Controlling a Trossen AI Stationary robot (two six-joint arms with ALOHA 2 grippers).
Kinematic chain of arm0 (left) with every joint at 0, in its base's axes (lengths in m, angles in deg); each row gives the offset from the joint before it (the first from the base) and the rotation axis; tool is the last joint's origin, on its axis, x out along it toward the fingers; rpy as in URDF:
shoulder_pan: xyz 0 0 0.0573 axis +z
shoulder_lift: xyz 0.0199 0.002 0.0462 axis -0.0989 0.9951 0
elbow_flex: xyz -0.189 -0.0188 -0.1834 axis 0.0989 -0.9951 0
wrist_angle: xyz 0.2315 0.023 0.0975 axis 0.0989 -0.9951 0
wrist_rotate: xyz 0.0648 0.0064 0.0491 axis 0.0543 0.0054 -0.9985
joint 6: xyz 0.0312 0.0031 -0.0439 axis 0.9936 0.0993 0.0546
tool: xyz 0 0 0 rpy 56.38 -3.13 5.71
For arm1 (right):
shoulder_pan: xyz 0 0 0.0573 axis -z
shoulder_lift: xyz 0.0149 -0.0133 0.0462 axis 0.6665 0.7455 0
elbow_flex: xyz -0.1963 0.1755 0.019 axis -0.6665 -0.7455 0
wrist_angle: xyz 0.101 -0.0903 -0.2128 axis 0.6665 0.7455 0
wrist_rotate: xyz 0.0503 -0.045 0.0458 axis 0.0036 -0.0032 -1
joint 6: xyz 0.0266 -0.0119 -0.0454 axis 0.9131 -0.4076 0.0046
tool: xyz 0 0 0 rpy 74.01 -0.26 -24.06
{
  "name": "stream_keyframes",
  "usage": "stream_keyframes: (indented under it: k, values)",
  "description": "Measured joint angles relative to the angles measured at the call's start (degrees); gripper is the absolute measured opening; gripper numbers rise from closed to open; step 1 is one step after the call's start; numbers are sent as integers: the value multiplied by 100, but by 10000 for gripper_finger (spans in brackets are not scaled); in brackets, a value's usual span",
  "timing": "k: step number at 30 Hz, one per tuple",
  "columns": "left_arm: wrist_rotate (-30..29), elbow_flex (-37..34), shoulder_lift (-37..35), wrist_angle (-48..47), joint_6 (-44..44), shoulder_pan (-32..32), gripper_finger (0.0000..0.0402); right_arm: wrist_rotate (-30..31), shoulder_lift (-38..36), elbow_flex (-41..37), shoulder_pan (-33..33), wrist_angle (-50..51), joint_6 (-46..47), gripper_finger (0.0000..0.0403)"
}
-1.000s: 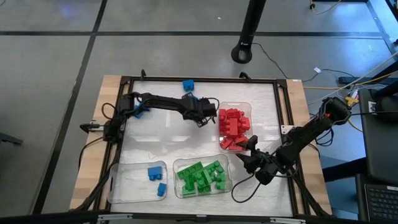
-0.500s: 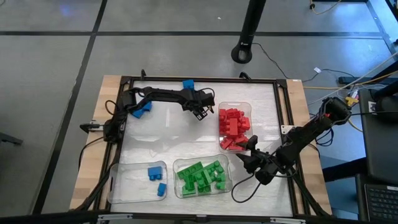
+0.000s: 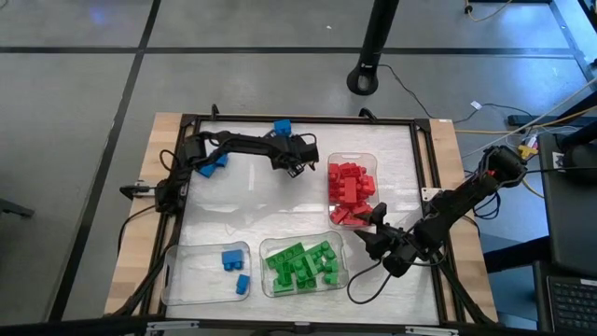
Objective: Sort blocks
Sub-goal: Put the blue game piece into the bottom left transparent bin
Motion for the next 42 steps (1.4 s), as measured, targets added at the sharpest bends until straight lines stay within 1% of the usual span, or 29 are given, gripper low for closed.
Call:
stream_keyframes:
  k: [3,9,12,15,20,22,26,30,38,42]
  values:
    - [-198,2,-2,-57,-51,-6,207,0,0,0,36,0,0,282]
    - [-203,-68,15,42,234,85,187,-44,0,0,118,2,2,282]
    - [-200,-207,33,94,347,136,165,-44,0,0,116,0,2,282]
    - [-265,-306,28,158,391,137,125,-41,0,0,116,0,1,282]
    - [-403,-352,-10,260,608,132,38,3,0,0,142,0,0,282]
    - [-399,-349,-25,337,714,132,13,0,0,0,155,4,0,282]
    - [-378,-356,-75,370,822,78,11,-41,2,2,225,15,0,282]
    - [-204,-373,-289,173,839,-186,5,-46,1,2,225,9,0,282]
    - [-316,-369,-1299,-97,741,-1075,4,-6,2,2,225,8,-17,282]
    - [-322,-367,-1867,-400,456,-1648,9,-2,2,2,225,0,-17,282]
